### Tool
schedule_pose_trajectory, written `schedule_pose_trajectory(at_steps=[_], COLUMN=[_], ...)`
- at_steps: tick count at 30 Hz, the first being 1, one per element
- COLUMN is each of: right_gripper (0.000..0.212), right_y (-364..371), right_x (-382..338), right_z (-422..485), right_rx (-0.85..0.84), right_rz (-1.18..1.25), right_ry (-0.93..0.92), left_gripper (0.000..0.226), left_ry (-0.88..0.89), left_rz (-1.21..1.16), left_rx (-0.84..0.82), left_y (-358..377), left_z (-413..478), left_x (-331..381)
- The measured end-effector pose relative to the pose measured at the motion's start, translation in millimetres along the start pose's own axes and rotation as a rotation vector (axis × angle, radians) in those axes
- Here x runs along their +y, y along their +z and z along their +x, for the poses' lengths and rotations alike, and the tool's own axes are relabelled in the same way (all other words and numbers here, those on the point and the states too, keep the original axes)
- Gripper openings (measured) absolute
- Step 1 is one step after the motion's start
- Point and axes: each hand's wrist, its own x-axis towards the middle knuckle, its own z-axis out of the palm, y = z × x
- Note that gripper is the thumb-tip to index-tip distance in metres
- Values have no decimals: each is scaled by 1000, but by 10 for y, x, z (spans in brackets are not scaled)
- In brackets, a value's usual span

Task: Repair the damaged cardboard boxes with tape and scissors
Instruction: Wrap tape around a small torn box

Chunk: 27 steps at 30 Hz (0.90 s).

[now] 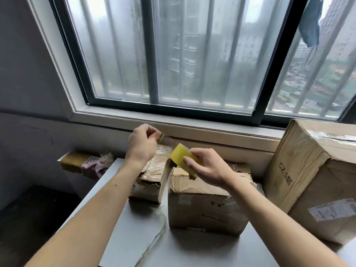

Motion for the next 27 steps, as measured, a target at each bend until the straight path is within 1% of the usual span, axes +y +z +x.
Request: schedule_pose_trajectory(at_steps=[3,6,7,8,10,12,14,17,20,24,27], right_gripper=[41,59,65,68,68,62,55,53,51,44,43], right_y=[-39,-37,-48,-65,-115,-137,-101,-10,102,214,292], right_x=[-12,30,52,76,91,60,23,-53,-140,-226,-274], right_z=[102,254,286,320,372,413,465,553,687,903,1017], right_rx=[10,81,109,123,135,155,162,149,130,100,49], right_rz=[-223,-617,-662,-643,-484,-326,-246,-184,-167,-290,-341], right_ry=[154,291,338,367,396,414,426,438,445,435,439], left_gripper=[10,8,8,9,14,19,17,14,12,15,15], left_ry=[-42,-96,-123,-153,-212,-292,-378,-440,-521,-661,-735], left_rz=[16,-9,-11,-17,-45,-95,-137,-147,-187,-336,-385], left_rx=[29,101,115,109,63,-16,-86,-73,-60,-123,-160], left_y=[-132,-184,-205,-221,-202,-88,85,324,526,897,1090], left_z=[79,139,167,201,227,167,54,-65,-165,-388,-472], left_x=[-192,-390,-467,-566,-826,-1134,-1396,-1624,-1693,-1827,-1901])
